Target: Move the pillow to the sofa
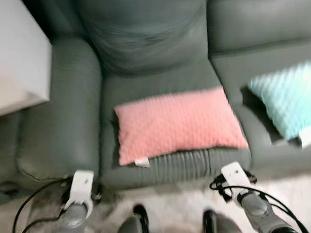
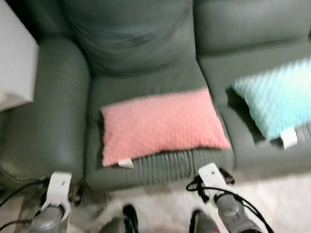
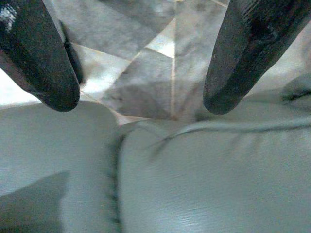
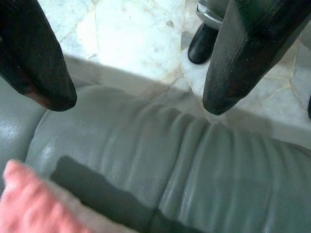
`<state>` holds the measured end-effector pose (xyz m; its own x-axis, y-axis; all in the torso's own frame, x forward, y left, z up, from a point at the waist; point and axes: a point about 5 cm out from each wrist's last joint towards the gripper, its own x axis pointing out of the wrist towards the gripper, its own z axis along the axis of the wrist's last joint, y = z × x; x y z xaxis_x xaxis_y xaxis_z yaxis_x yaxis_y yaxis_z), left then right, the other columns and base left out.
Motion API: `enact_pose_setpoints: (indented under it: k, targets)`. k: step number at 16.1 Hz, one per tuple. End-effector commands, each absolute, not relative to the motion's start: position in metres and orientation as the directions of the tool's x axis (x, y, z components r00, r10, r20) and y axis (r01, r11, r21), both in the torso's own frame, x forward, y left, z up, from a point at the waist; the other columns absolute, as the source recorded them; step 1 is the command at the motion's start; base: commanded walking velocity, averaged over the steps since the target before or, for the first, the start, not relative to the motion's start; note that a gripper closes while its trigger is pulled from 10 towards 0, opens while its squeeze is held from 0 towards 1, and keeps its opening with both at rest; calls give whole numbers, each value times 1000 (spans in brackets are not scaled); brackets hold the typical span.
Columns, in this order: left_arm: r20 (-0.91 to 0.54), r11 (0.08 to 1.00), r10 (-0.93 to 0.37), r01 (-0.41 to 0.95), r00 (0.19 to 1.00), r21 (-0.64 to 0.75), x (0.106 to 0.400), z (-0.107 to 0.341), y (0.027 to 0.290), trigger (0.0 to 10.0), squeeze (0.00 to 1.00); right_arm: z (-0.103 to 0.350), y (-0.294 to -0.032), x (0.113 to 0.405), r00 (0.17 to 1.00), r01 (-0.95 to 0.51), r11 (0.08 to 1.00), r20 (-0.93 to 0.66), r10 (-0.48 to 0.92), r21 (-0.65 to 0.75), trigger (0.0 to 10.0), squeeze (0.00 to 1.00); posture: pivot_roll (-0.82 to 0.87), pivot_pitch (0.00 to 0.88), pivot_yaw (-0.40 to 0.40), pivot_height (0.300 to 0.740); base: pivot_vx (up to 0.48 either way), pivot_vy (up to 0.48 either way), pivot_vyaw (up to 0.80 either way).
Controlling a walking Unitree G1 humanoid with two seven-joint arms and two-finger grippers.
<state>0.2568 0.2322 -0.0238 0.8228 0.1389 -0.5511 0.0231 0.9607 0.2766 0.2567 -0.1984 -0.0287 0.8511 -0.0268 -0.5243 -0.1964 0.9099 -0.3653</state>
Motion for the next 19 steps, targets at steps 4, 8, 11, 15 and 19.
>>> enact_pose_setpoints:
  k: [4,8,11,15,19]
  targets:
    - [-697,959,195,16,690,283,218,-49,251,10000,0,-57,-208,222,718,-201,928,-692,-79,-314,10000,0,-19,0,47,740,0,0,0]
    - [-812,954,193,88,550,286,186,-71,247,10000,0,-69,-204,207,606,-281,927,-795,-28,-247,10000,0,-11,0,15,740,0,0,0]
    - [-869,945,171,172,465,278,175,-80,237,10000,0,-66,-193,216,610,-247,953,-792,11,-177,10000,0,0,0,14,740,0,0,0]
    - [-876,927,192,212,443,310,177,-78,242,10000,0,-64,-193,220,604,-251,952,-797,13,-175,10000,0,3,0,8,740,0,0,0]
    - [-874,899,189,279,448,337,182,-78,234,10000,0,-69,-195,211,566,-302,932,-824,7,-200,10000,0,2,0,6,740,0,0,-287]
